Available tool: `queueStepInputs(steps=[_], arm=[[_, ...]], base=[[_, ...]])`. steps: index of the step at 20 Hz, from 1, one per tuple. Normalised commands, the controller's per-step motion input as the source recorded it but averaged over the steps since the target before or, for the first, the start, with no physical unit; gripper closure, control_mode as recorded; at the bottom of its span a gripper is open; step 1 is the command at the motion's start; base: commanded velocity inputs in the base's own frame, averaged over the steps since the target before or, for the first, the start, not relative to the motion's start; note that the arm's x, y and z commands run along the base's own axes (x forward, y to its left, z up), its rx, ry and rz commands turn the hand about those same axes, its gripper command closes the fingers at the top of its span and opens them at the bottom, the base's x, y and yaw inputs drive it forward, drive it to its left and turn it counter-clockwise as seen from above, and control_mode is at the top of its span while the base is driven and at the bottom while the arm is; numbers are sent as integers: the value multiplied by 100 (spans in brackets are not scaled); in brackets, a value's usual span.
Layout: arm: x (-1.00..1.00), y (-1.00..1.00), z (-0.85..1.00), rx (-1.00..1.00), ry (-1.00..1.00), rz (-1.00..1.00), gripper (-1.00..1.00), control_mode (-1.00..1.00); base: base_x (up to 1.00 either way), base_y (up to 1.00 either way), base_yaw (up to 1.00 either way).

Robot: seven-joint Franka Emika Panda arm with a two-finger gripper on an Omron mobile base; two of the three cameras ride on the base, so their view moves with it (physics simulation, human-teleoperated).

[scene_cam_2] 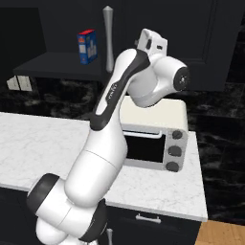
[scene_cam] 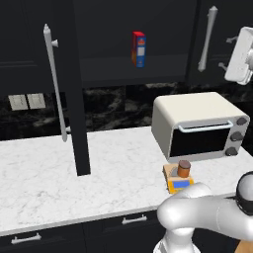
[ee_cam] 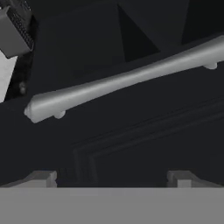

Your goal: Pick the jam and place it on the digital scale for weighing, and close the cabinet.

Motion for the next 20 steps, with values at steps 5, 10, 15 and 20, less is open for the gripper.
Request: queueStepInputs(steps=[5, 10, 15, 20], arm=[[75, 14, -8, 0, 0, 0, -100, -100], [45, 16, -22, 0, -8, 0, -100, -100], [-28, 5, -12, 0, -22, 0, -100, -100], [-100, 21, -1, 0, -28, 0, -100, -100]], base=[[0, 0, 0], [0, 0, 0], [0, 0, 0], [0, 0, 0]])
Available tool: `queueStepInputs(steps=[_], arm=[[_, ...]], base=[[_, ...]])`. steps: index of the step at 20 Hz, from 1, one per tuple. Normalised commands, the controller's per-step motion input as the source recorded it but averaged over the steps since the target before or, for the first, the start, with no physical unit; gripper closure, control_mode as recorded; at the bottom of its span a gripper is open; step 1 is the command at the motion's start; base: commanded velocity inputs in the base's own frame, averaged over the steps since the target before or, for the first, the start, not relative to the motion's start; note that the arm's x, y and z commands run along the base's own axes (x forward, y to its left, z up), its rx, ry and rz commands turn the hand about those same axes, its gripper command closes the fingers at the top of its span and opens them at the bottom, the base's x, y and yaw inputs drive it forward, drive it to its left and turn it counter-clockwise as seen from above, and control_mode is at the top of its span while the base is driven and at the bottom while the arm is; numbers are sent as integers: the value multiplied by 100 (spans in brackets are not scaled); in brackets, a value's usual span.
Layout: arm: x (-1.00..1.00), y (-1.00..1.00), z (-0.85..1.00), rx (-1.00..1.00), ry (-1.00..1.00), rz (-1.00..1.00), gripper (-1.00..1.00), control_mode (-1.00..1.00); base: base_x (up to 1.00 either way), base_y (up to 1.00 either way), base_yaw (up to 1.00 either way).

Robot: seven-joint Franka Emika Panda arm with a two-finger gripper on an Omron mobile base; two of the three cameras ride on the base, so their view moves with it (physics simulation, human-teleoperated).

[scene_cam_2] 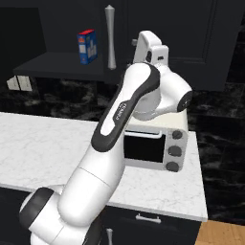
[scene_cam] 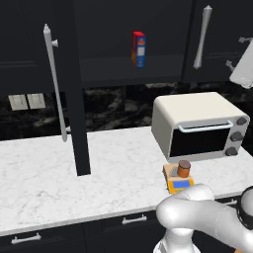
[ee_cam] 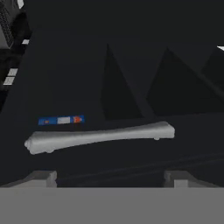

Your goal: Pick the jam and place it on the digital scale for weighing, and close the cabinet.

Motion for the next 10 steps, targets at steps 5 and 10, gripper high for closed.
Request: queueStepInputs(steps=[5, 10], arm=[[-100, 9, 28, 0, -6, -2, -100, -100], [-100, -1, 36, -1, 0, -4, -100, -100]], base=[[0, 0, 0], [0, 0, 0]])
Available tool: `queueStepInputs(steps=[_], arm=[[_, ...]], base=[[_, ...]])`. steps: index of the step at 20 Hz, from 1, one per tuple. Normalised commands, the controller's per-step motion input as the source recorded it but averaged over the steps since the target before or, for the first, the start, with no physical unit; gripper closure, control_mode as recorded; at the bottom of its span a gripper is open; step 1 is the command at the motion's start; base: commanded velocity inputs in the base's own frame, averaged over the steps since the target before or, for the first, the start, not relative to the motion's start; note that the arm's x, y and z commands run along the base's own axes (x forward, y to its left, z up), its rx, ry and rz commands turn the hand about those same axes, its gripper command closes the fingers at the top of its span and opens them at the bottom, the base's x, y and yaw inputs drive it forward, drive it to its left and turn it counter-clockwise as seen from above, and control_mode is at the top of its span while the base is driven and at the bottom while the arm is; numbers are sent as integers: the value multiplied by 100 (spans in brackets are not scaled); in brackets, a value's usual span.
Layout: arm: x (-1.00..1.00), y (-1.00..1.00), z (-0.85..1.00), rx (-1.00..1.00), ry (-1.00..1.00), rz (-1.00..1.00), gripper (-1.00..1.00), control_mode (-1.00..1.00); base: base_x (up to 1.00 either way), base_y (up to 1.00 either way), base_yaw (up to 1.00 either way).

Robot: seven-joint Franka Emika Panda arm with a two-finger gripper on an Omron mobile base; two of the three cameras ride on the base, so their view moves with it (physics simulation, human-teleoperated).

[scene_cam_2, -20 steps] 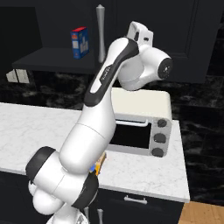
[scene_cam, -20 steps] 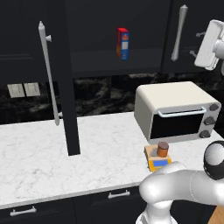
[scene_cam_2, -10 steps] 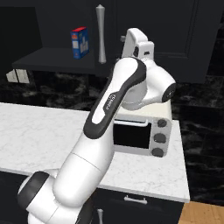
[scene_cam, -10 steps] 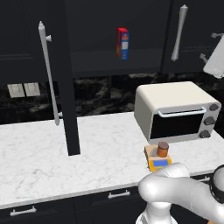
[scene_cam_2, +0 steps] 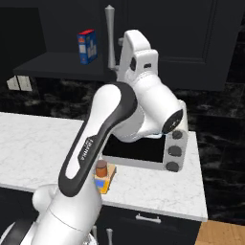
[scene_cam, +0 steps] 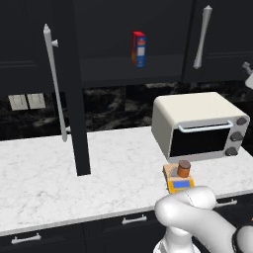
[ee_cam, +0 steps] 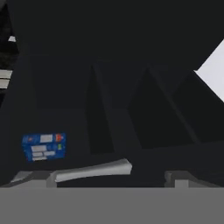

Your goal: Pick the jam and place it on the digital scale for weighing, and close the cabinet.

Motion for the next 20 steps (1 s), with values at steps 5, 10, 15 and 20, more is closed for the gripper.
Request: queueStepInputs(steps=[5, 10, 15, 20], arm=[[-97, 13, 4, 0, 0, -7, -100, -100], [-99, 9, 0, 0, -1, -5, -100, -100], [-100, 8, 0, 0, -4, -2, -100, -100], [-98, 37, 0, 1, -4, -1, -100, -100]], base=[[0, 0, 0], [0, 0, 0], [0, 0, 0], [0, 0, 0]])
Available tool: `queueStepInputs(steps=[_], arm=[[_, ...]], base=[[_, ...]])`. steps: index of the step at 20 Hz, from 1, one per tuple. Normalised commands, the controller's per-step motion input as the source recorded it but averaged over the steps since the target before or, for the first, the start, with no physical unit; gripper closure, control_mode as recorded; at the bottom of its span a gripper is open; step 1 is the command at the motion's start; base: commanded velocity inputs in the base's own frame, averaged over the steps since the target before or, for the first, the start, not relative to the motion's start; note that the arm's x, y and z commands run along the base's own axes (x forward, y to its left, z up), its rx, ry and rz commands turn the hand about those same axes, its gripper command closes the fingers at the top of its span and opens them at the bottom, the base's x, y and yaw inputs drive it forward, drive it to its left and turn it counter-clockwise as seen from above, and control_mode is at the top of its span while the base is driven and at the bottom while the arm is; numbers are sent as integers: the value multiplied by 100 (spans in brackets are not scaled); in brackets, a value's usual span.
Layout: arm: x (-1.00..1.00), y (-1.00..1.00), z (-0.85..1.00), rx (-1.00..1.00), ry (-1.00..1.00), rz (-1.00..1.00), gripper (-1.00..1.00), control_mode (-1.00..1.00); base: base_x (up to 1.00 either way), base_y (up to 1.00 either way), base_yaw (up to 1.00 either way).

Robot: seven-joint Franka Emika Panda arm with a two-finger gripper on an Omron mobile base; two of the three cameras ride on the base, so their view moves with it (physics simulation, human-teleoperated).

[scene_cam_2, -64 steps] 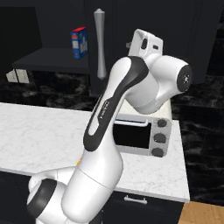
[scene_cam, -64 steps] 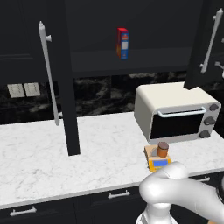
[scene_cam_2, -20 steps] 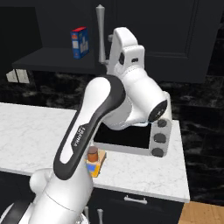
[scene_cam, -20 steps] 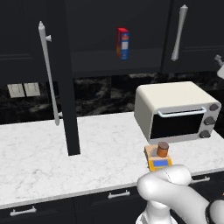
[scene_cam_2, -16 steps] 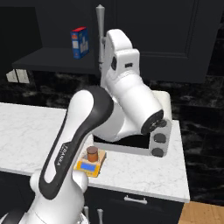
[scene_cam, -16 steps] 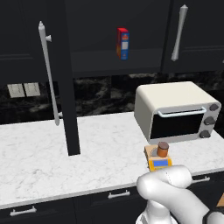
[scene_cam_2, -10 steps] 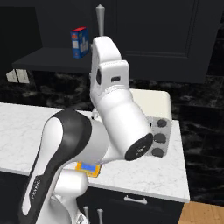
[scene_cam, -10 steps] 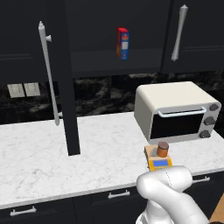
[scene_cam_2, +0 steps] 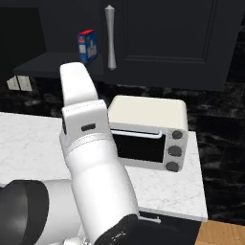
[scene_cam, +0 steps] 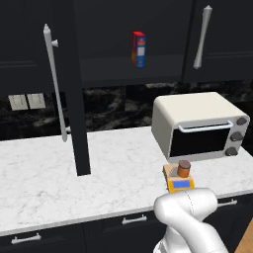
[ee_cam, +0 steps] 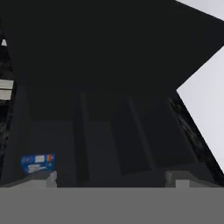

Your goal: Pick the jam and place it on the digital scale for weighing, and close the cabinet.

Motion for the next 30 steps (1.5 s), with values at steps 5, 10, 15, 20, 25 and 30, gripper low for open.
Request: queueStepInputs(steps=[5, 10, 15, 20, 25, 30], arm=[[-55, 98, -37, 0, -5, 0, -100, -100], [3, 100, -65, 0, -7, -10, -100, -100], [15, 100, -51, 0, -3, -15, -100, -100], [14, 100, -38, 0, -8, -18, -100, -100], [40, 100, -46, 0, -12, -8, -100, -100], [11, 100, -36, 0, -5, 0, -100, -100]], base=[[0, 0, 0], [0, 0, 0], [0, 0, 0], [0, 0, 0], [0, 0, 0], [0, 0, 0]])
